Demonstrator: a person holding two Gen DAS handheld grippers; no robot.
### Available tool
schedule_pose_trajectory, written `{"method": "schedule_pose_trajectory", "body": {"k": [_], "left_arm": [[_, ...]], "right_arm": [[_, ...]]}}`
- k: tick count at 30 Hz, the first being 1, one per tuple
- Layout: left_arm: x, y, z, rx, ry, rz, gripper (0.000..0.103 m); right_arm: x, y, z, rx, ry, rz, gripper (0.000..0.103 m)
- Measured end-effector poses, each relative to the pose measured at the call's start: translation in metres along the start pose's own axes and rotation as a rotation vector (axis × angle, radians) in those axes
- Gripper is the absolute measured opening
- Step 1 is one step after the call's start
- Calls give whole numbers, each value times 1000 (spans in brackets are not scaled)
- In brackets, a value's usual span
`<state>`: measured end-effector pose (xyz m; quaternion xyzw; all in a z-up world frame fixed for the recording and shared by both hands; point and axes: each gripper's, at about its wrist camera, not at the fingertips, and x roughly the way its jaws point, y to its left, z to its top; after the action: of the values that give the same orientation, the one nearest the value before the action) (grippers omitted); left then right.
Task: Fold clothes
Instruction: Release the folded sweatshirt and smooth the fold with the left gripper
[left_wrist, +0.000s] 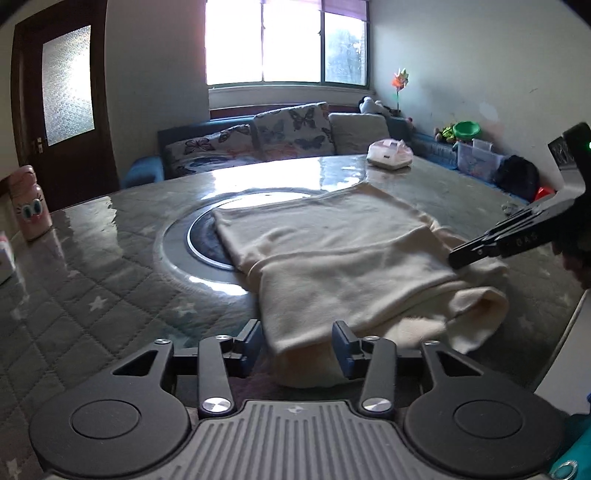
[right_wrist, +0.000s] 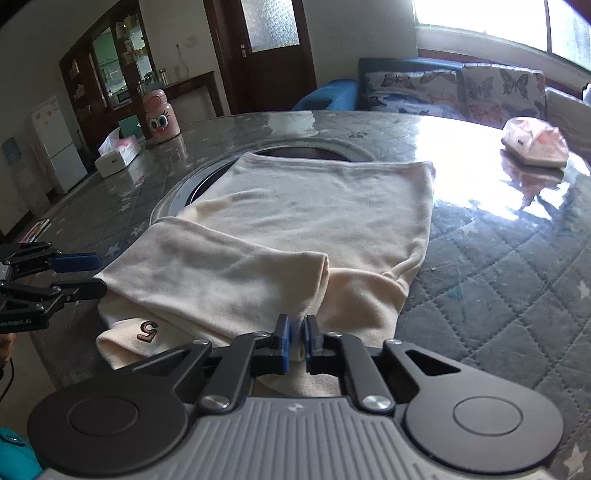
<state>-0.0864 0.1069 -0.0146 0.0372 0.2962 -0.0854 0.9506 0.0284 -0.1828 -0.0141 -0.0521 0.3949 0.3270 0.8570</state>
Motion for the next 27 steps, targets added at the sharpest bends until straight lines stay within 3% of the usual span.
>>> {"method": "schedule_pose_trajectory", "body": {"k": [2, 6, 8, 15, 20, 27], "left_arm": [[2, 1, -2, 3, 4, -8, 43], [5, 1, -4, 4, 5, -19, 15], [4, 1, -4, 0, -5, -10, 7], [-4, 10, -6, -21, -26, 5, 5], [-1, 12, -10, -8, 18, -7, 9], [-11, 25, 12, -33, -6, -37, 11]], "right_arm": [[1, 1, 0, -4, 2, -9, 11], [0, 4, 1, -6, -6, -19, 5], [-5, 7, 3, -19, -19, -26, 4], [-27, 17, 6, -48, -49, -37, 3], [-14, 15, -5, -59, 17, -33, 9], [-30, 13, 13, -105, -91, -44, 9]]}}
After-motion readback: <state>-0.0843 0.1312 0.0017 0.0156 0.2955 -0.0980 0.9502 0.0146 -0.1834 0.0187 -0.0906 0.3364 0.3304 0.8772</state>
